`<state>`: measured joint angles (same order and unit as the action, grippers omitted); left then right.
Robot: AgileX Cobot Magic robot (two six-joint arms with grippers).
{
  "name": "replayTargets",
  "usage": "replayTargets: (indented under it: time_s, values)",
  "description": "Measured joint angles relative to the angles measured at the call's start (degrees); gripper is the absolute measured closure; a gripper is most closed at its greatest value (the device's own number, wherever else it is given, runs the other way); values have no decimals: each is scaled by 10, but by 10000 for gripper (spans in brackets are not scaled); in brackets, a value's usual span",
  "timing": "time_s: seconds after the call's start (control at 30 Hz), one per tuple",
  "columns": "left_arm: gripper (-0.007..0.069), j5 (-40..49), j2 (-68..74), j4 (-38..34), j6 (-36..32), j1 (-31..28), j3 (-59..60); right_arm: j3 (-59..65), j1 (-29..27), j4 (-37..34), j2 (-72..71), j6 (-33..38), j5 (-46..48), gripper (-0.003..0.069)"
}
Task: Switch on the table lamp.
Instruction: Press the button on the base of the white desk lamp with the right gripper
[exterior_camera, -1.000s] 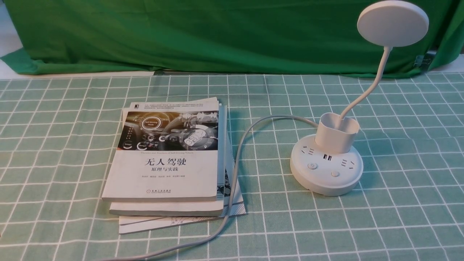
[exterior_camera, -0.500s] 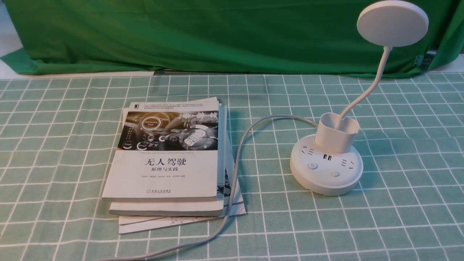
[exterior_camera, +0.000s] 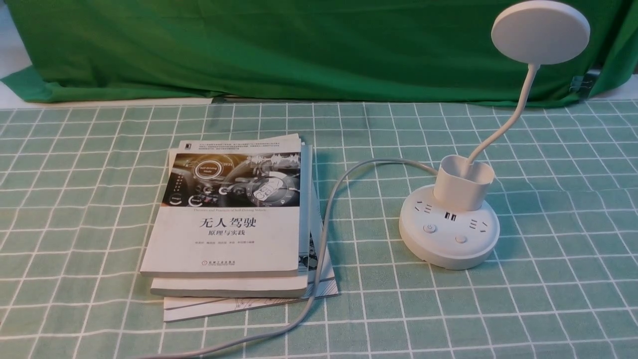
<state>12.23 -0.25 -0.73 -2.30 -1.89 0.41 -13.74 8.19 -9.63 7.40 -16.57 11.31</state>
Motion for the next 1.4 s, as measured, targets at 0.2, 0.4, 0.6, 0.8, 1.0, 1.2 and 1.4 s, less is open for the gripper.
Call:
replayTargets:
  time_s: [0.2,0.4,0.6,0.8,1.0,1.2,1.4]
  values:
    - [603,0,0,0,0,0,0,-179,47,0,177,209,178,630]
    - [603,0,0,0,0,0,0,-295,73,0,353,321,307,630]
    - [603,0,0,0,0,0,0,-338,77,1,536,361,292,630]
    - [603,0,0,0,0,0,0,-354,87,-4,693,362,252,630]
    - [603,0,0,0,0,0,0,-384,118,-8,795,362,205,630]
    - [603,0,0,0,0,0,0,-405,130,-9,860,361,149,630]
    - [603,0,0,0,0,0,0,-405,130,-9,886,360,111,629]
